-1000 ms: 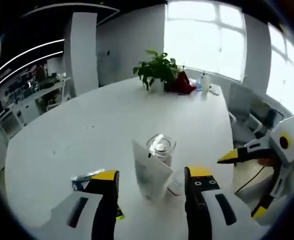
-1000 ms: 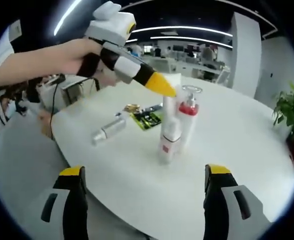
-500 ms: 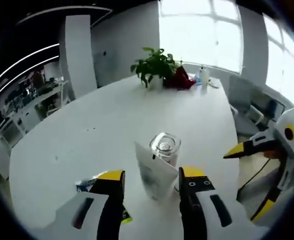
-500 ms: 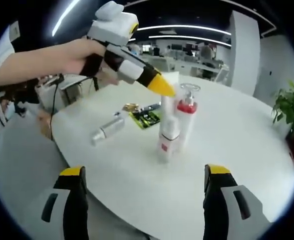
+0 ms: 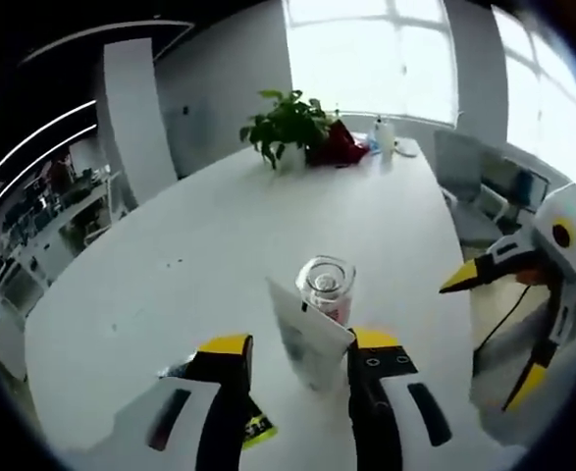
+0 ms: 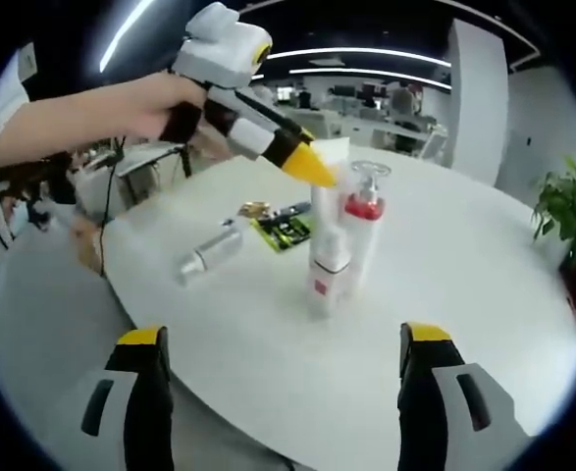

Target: Arrange the skincare products in the storage area until every visible bottle or jar stands upright without overlapping.

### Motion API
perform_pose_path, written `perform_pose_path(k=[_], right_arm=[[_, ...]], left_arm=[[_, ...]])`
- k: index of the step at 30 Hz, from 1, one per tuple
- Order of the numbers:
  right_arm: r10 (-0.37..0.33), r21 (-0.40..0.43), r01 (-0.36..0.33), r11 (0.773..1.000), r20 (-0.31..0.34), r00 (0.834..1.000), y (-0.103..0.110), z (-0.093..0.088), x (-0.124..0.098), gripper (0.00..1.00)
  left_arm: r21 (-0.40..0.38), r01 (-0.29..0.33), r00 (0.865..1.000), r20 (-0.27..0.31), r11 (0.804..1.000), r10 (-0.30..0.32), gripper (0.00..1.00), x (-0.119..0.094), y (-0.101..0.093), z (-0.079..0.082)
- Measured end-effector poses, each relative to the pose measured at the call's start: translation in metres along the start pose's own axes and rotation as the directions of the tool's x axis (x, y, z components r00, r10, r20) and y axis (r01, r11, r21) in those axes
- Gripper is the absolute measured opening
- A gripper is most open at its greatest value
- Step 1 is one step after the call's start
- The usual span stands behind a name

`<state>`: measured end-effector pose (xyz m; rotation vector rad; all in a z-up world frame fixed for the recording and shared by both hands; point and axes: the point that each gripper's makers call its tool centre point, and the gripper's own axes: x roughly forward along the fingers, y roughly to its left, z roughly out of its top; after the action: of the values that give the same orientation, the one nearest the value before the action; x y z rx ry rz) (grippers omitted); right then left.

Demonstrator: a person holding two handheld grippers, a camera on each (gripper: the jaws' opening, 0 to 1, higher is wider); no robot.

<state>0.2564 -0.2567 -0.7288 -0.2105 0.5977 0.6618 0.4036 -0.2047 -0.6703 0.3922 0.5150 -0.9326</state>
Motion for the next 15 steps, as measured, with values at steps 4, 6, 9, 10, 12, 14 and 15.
perform_pose_path(k=[4,6,9,10,12,14,15], right_arm=[[0.0,-0.002,0.0,1.0,-0.003,1.0,0.0003,-0.0002,-0.0001,0.96],[0.001,-0.002,-0.001,1.0,-0.003,1.0,0.0006,-0.0001,-0.0003,0.96],[0.002,-0.001,-0.002,1.0,-0.005,1.0,0.0005,-0.0004,-0.0001,0.96],[0.001,-0.002,-0.001,1.0,-0.005,1.0,0.0001,-0.0006,0.0,0.96],[0.002,-0.001,-0.002,1.0,-0.006,1.0,-0.0002,-0.0007,0.0003,0.96],[0.001,-0.002,-0.001,1.0,-0.007,1.0,-0.0004,-0.0011,0.0003,0.96],[0.001,-0.002,-0.001,1.0,-0.008,1.0,-0.0004,-0.0014,0.0003,0.96]], left_arm=[[0.008,0.0,1.0,-0.009,1.0,0.0,0.35,-0.0025,0.0029,-0.0024],[0.009,0.007,1.0,-0.015,1.0,-0.007,0.34,-0.0033,0.0034,-0.0041],[0.009,0.008,1.0,-0.018,1.0,-0.008,0.32,-0.0048,0.0049,-0.0053],[0.009,0.01,1.0,-0.019,1.0,-0.009,0.31,-0.0053,0.0048,-0.0056],[0.015,0.011,1.0,-0.022,1.0,-0.01,0.28,-0.0065,0.0046,-0.0061],[0.02,0.018,1.0,-0.024,1.0,-0.017,0.25,-0.0077,0.0057,-0.0074],[0.022,0.019,1.0,-0.025,1.0,-0.018,0.24,-0.0084,0.007,-0.0082]])
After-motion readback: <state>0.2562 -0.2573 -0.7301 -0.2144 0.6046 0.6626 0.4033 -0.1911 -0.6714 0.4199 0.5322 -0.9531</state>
